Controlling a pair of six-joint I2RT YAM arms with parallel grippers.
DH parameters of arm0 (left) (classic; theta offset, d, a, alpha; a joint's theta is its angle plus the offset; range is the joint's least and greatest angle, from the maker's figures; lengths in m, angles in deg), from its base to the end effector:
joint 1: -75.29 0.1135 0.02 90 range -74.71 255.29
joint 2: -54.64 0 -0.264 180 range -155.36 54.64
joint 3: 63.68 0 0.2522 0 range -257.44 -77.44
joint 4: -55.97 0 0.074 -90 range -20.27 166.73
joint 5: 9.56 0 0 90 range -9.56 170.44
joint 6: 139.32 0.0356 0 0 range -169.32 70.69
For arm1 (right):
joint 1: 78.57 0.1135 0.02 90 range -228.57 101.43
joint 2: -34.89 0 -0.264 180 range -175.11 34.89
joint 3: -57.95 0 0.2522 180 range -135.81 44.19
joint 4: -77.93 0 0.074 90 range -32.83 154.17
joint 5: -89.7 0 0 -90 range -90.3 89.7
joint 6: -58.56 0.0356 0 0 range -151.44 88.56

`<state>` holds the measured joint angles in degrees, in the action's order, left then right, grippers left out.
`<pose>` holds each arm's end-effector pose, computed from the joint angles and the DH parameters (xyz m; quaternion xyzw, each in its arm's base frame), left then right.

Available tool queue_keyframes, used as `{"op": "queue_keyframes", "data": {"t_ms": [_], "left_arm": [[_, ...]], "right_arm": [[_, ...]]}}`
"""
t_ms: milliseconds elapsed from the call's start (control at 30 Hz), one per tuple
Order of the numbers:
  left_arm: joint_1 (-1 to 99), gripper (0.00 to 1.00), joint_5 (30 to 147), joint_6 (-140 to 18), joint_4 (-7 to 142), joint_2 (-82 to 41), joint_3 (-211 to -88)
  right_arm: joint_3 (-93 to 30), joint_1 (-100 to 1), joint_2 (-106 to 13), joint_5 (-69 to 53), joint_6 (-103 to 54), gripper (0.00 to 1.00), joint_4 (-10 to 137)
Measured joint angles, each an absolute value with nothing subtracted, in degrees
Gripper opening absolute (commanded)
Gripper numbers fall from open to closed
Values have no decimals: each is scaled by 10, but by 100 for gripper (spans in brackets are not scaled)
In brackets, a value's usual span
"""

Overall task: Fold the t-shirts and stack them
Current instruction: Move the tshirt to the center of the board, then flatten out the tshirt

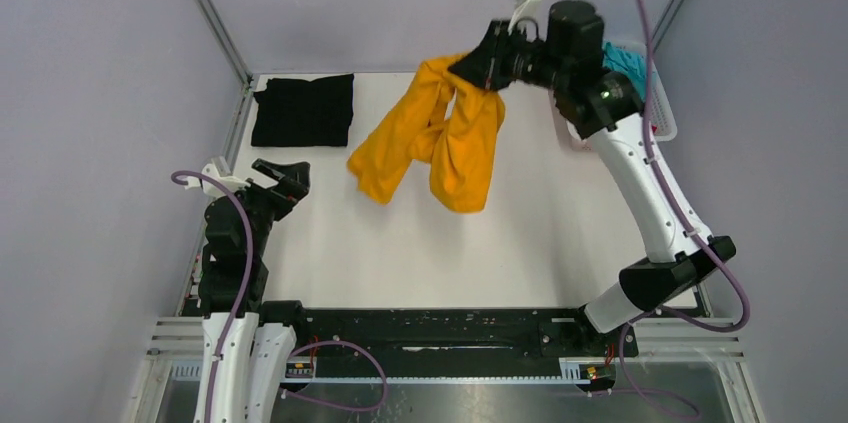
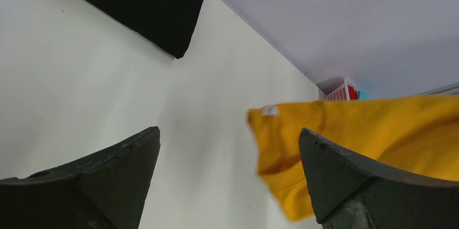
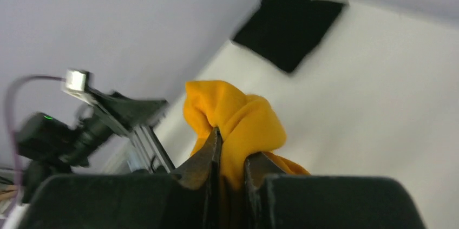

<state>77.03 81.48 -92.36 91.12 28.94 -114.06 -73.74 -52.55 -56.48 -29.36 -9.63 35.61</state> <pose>0.1190 0.0030 0.3134 -0.2874 0.7129 -0.2321 0.5961 0.2833 0.1575 0.5369 -0.1997 0.6895 0.4376 0.5415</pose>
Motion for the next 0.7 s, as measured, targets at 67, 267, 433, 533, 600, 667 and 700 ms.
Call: {"op": "queue_keyframes", "data": {"t_ms": [67, 267, 433, 533, 600, 667, 700], "left_arm": [[770, 99, 819, -927, 917, 290, -1141], [770, 99, 845, -936, 928, 268, -1140], [770, 99, 892, -945, 919, 199, -1124], [759, 99, 914, -946, 920, 145, -1109], [734, 99, 921, -945, 923, 106, -1106], [696, 99, 925, -942, 921, 73, -1106], [677, 99, 925, -941, 920, 60, -1106]], "right_arm": [[-618, -521, -531, -274, -103, 16, 380], [-293, -527, -490, -62, -139, 99, 414], [-227, -546, -518, 120, -152, 100, 357], [-224, -551, -505, 177, -149, 100, 352], [-212, -550, -477, 193, -139, 99, 353], [-195, -550, -445, 196, -125, 99, 352], [-183, -550, -426, 195, -115, 100, 353]]}}
